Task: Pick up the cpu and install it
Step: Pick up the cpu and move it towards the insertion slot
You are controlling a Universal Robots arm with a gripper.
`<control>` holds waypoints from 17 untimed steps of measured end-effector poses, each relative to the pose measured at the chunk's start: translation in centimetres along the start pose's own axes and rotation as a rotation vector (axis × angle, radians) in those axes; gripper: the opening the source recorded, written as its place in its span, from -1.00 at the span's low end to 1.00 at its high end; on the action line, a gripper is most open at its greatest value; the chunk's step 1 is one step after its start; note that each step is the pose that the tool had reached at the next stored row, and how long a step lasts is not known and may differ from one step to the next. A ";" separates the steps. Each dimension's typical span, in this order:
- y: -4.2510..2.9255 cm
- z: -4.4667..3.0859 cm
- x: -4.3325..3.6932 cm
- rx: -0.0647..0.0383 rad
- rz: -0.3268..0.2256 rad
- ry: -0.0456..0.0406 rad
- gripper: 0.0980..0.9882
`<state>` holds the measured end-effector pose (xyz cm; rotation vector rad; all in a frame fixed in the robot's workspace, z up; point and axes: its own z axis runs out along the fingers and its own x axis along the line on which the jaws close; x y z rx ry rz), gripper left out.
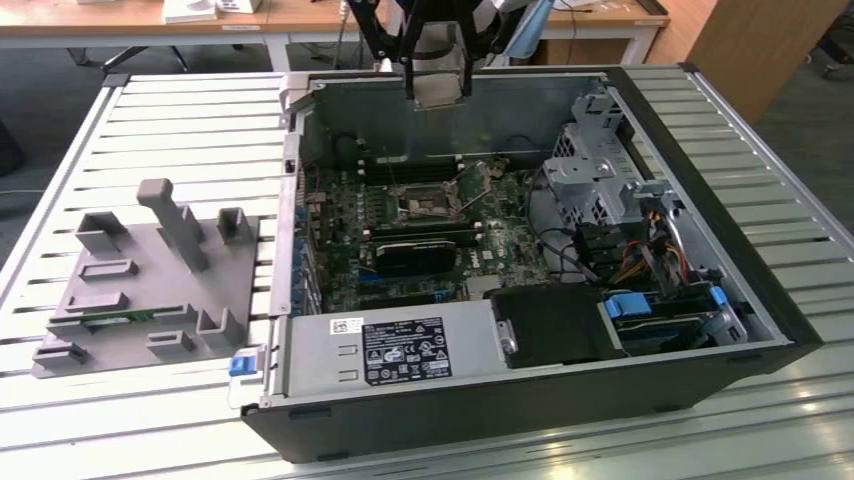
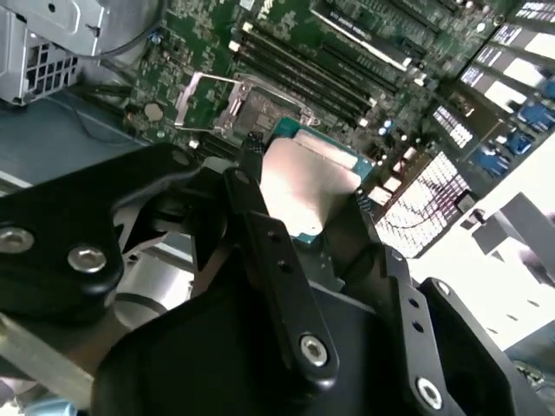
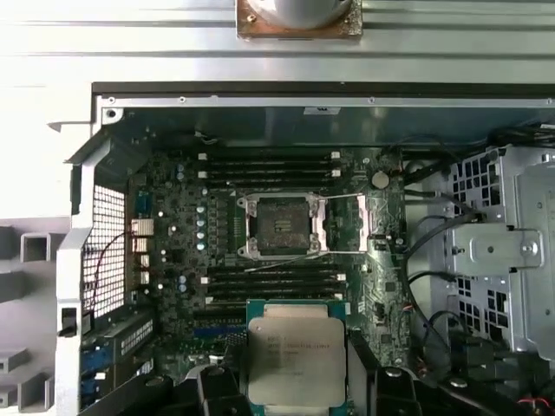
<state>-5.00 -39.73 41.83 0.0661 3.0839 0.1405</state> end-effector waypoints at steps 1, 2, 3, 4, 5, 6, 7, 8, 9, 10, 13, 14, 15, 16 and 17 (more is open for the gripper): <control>0.21 0.10 -0.15 0.000 0.000 0.0025 0.00; 0.33 0.21 -0.27 0.000 0.001 0.0055 0.00; 0.39 0.32 -0.37 0.000 0.001 0.0094 0.00; 0.46 0.41 -0.53 0.001 0.001 0.0158 0.00; 0.49 0.49 -0.73 0.001 0.002 0.0238 0.00; 0.49 0.59 -0.87 0.001 0.003 0.0313 0.00; 0.49 0.67 -0.94 0.001 0.003 0.0358 0.00; 0.49 0.73 -0.96 0.001 0.003 0.0375 0.00; 0.49 0.78 -0.98 0.001 0.004 0.0385 0.00; 0.51 0.82 -1.06 0.002 0.003 0.0397 0.00; 0.60 0.91 -1.20 0.002 0.003 0.0445 0.00; 0.63 0.93 -1.23 0.002 0.003 0.0450 0.00; 0.64 0.95 -1.25 0.002 0.004 0.0463 0.00; 0.64 0.98 -1.27 0.002 0.004 0.0469 0.00; 0.67 1.01 -1.32 0.003 0.004 0.0480 0.00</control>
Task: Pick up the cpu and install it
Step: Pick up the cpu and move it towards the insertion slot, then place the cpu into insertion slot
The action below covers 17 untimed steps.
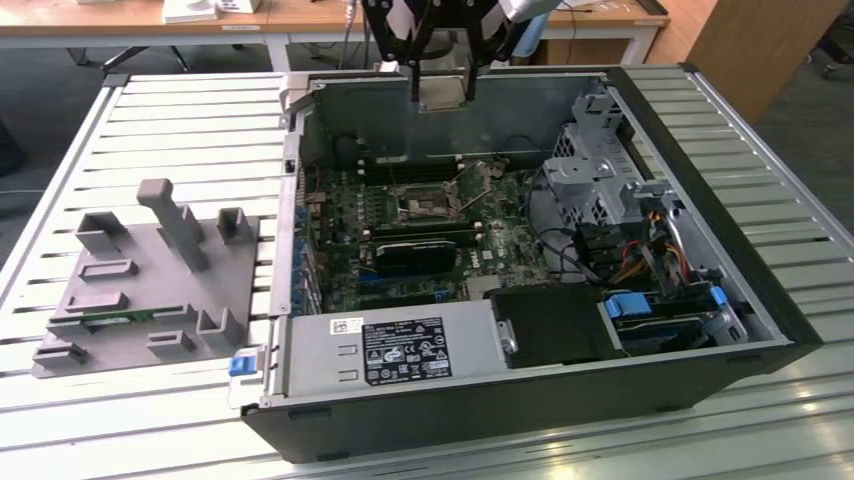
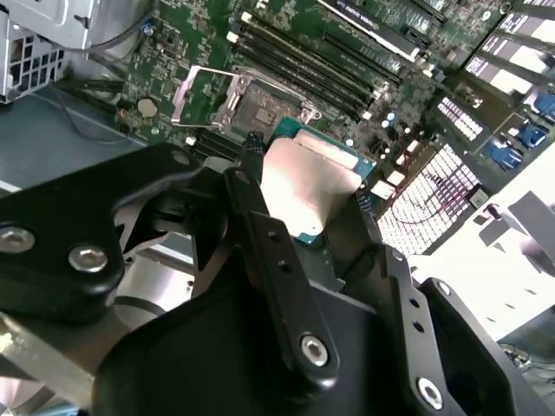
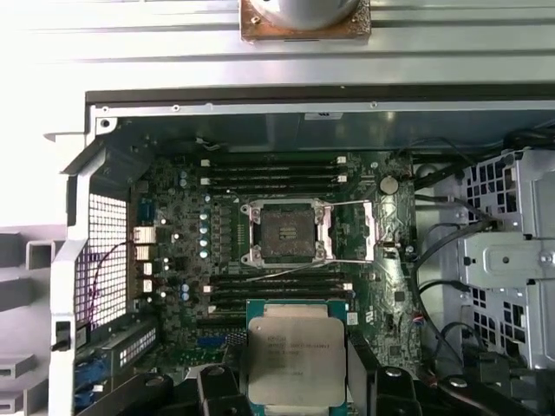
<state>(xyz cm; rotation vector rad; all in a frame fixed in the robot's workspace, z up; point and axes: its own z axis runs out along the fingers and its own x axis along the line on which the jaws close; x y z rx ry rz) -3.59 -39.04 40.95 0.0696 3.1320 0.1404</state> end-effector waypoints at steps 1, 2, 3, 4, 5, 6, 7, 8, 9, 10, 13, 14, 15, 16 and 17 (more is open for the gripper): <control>0.07 0.03 -0.06 0.000 0.000 0.0013 0.00; 0.15 0.07 -0.11 0.000 0.000 0.0025 0.00; 0.26 0.11 -0.14 0.000 0.000 0.0032 0.00; 0.40 0.15 -0.14 0.000 0.000 0.0039 0.00; 0.49 0.19 -0.14 0.000 0.000 0.0043 0.00; 0.60 0.24 -0.14 0.000 0.000 0.0046 0.00; 0.74 0.31 -0.13 0.000 0.000 0.0050 0.00; 0.88 0.37 -0.13 0.000 0.000 0.0052 0.00; 0.99 0.43 -0.12 0.000 -0.001 0.0052 0.00; 1.07 0.46 -0.12 0.000 -0.001 0.0055 0.00; 1.11 0.53 -0.13 0.001 -0.001 0.0054 0.00; 1.11 0.54 -0.13 0.001 -0.001 0.0054 0.00; 1.11 0.55 -0.13 0.002 -0.001 0.0054 0.00; 1.12 0.56 -0.13 0.002 0.004 0.0050 0.00; 1.12 0.57 -0.13 0.002 0.011 0.0044 0.00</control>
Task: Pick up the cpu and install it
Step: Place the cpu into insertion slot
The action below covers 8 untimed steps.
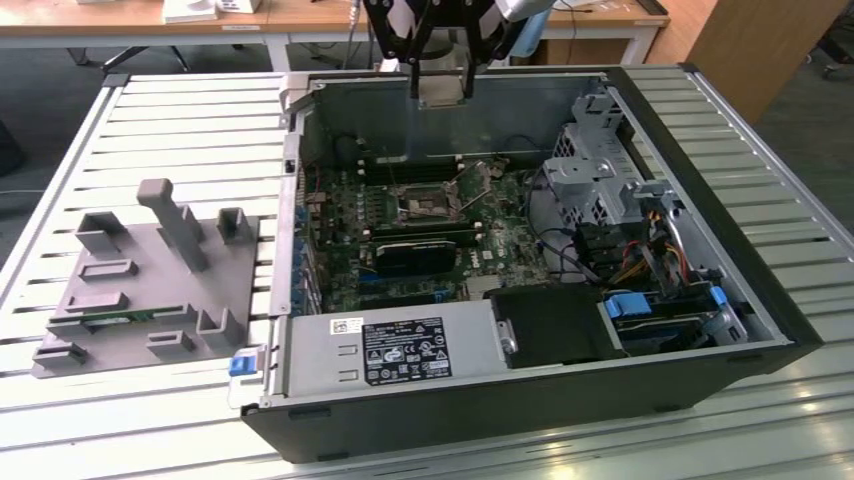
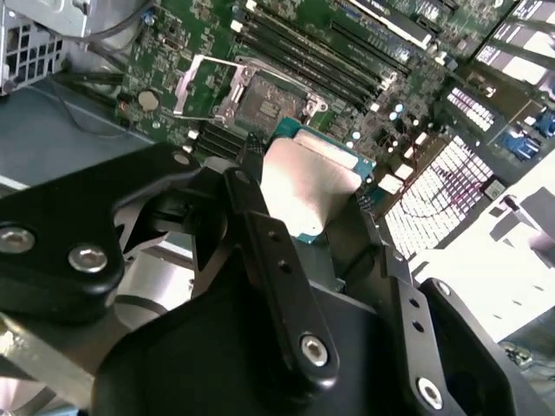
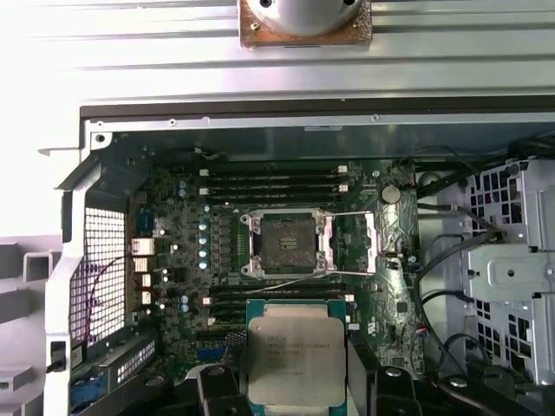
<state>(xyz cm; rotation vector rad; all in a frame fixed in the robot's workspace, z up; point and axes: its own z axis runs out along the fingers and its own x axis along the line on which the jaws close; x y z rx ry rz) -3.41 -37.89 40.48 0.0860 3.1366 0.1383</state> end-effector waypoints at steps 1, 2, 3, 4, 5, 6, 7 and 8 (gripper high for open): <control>0.00 0.01 0.00 0.000 0.008 -0.0006 0.00; 0.00 0.02 0.00 0.000 0.015 -0.0013 0.00; 0.00 0.04 0.00 0.000 0.022 -0.0020 0.00; 0.00 0.06 0.00 0.000 0.029 -0.0026 0.00; 0.00 0.07 0.00 0.000 0.037 -0.0033 0.00; -0.01 0.09 0.00 0.000 0.044 -0.0040 0.00; -0.01 0.10 0.00 0.000 0.052 -0.0046 0.00; -0.01 0.12 0.00 0.000 0.061 -0.0054 0.00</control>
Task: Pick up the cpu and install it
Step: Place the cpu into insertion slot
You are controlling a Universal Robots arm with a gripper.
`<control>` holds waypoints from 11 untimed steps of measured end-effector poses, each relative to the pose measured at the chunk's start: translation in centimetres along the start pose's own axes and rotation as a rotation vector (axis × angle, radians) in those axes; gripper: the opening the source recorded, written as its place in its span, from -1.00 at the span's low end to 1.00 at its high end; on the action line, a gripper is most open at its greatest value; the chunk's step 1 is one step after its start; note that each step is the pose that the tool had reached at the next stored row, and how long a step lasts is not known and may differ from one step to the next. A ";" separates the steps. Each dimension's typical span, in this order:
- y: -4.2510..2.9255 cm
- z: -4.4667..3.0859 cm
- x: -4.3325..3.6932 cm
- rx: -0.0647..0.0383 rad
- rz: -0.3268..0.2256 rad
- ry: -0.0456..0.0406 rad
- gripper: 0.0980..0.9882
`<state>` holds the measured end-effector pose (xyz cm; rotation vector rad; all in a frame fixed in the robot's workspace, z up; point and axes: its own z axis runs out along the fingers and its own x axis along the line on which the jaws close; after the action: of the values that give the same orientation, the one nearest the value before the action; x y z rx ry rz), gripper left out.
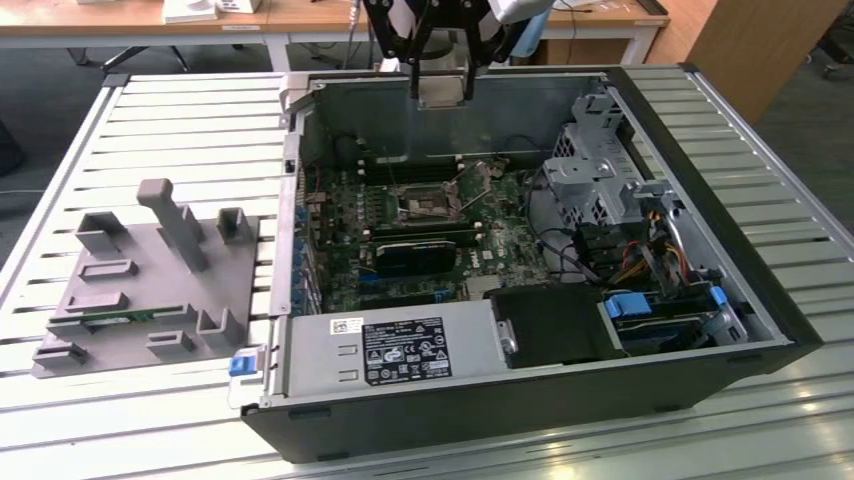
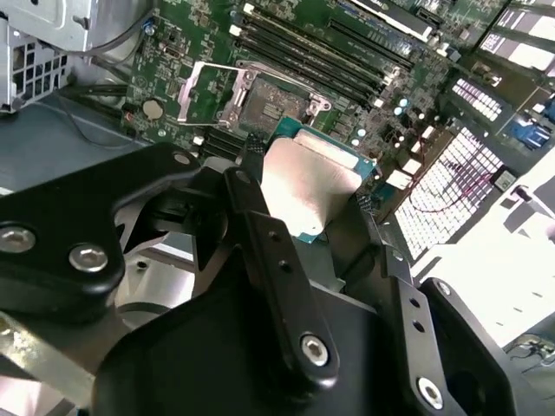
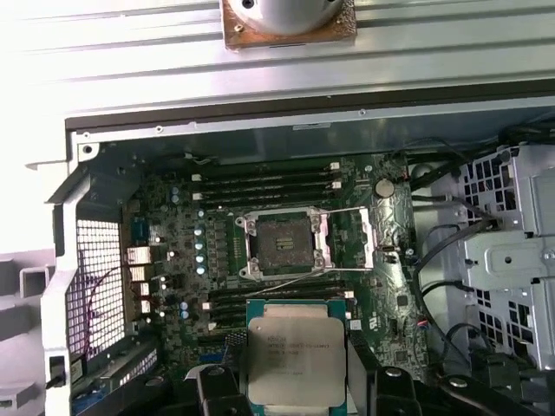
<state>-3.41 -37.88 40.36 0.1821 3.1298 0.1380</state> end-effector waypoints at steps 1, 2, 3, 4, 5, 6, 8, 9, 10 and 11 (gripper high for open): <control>0.00 0.02 0.00 0.000 0.009 -0.0008 0.00; 0.00 0.03 0.00 0.000 0.018 -0.0016 0.00; 0.00 0.04 0.00 0.000 0.027 -0.0023 0.00; -0.01 0.06 0.00 0.000 0.034 -0.0030 0.00; -0.01 0.07 0.00 0.000 0.041 -0.0036 0.00; -0.01 0.07 0.00 0.000 0.047 -0.0041 0.00; -0.01 0.09 0.00 0.000 0.057 -0.0050 0.00; -0.01 0.09 0.00 0.000 0.061 -0.0054 0.00; -0.01 0.10 0.00 0.000 0.066 -0.0058 0.00; -0.01 0.11 0.00 0.000 0.070 -0.0062 0.00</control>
<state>-3.41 -37.89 40.25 0.2918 3.1184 0.1376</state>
